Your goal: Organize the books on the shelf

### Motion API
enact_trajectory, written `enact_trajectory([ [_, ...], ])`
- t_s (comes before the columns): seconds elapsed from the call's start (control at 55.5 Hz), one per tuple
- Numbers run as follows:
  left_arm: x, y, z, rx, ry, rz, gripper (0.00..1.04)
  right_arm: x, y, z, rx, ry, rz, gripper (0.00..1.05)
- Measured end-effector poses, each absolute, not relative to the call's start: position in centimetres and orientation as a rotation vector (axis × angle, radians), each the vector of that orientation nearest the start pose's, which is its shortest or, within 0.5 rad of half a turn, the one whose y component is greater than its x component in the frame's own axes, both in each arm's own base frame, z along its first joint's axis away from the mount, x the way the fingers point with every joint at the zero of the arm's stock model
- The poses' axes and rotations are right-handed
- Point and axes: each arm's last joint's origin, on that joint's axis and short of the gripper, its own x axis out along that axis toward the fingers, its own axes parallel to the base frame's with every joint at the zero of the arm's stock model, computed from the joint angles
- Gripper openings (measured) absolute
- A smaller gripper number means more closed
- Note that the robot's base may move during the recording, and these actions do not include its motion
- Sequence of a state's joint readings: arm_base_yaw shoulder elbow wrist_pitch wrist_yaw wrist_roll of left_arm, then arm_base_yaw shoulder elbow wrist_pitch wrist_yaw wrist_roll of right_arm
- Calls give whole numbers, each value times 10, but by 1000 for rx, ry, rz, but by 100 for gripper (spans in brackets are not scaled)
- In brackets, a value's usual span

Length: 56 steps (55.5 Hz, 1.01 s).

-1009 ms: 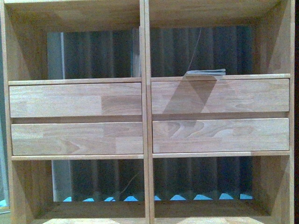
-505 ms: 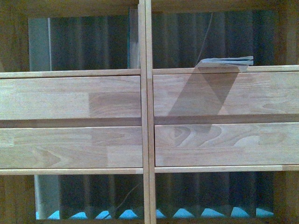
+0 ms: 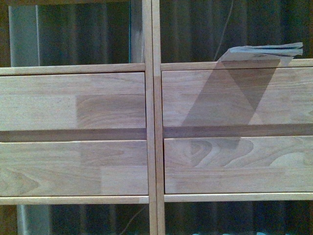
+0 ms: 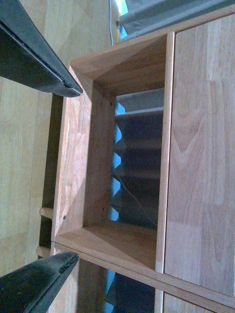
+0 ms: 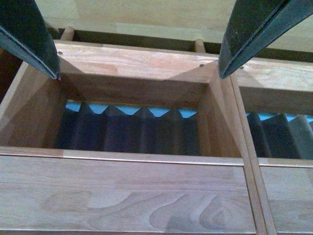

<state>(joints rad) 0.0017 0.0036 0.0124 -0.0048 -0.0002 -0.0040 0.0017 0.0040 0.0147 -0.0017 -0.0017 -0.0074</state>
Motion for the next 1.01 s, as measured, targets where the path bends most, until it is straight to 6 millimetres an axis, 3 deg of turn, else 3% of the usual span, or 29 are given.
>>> enact_trajectory([
  [1.009,97,0,167,-4,-4,2,97,97,0,168,1,-6,16,98],
])
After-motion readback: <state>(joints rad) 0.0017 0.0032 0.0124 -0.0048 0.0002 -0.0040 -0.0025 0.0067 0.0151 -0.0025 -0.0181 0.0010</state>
